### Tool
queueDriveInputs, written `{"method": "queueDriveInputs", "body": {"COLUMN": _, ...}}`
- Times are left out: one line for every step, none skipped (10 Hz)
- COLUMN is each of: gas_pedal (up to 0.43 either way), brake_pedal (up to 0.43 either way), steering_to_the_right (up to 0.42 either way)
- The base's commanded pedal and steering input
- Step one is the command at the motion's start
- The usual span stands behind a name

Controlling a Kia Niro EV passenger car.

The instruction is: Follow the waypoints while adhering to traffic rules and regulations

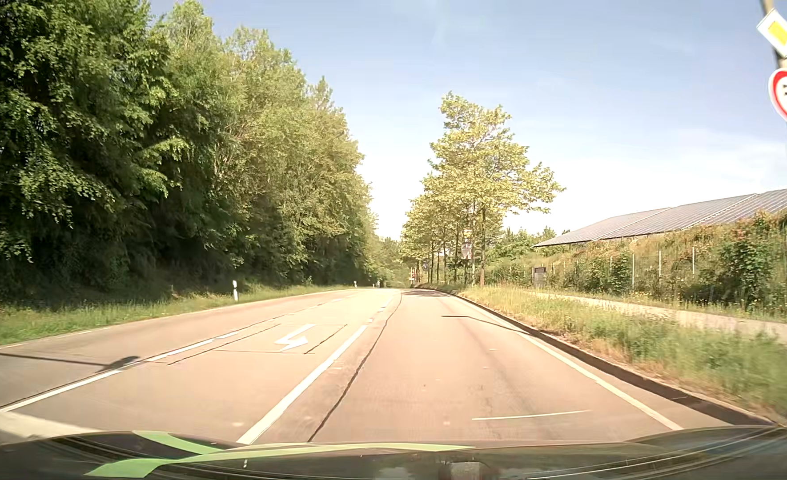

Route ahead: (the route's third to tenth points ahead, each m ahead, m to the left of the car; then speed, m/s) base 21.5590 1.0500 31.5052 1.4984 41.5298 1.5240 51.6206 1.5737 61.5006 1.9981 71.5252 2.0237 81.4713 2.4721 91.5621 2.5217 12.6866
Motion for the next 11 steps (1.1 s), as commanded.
{"method": "queueDriveInputs", "body": {"gas_pedal": 0.087, "brake_pedal": 0.000, "steering_to_the_right": -0.008}}
{"method": "queueDriveInputs", "body": {"gas_pedal": 0.087, "brake_pedal": 0.000, "steering_to_the_right": -0.008}}
{"method": "queueDriveInputs", "body": {"gas_pedal": 0.087, "brake_pedal": 0.000, "steering_to_the_right": -0.008}}
{"method": "queueDriveInputs", "body": {"gas_pedal": 0.087, "brake_pedal": 0.000, "steering_to_the_right": -0.007}}
{"method": "queueDriveInputs", "body": {"gas_pedal": 0.087, "brake_pedal": 0.000, "steering_to_the_right": -0.007}}
{"method": "queueDriveInputs", "body": {"gas_pedal": 0.087, "brake_pedal": 0.000, "steering_to_the_right": -0.007}}
{"method": "queueDriveInputs", "body": {"gas_pedal": 0.087, "brake_pedal": 0.000, "steering_to_the_right": -0.007}}
{"method": "queueDriveInputs", "body": {"gas_pedal": 0.087, "brake_pedal": 0.000, "steering_to_the_right": -0.007}}
{"method": "queueDriveInputs", "body": {"gas_pedal": 0.087, "brake_pedal": 0.000, "steering_to_the_right": -0.007}}
{"method": "queueDriveInputs", "body": {"gas_pedal": 0.087, "brake_pedal": 0.000, "steering_to_the_right": -0.006}}
{"method": "queueDriveInputs", "body": {"gas_pedal": 0.079, "brake_pedal": 0.000, "steering_to_the_right": -0.005}}
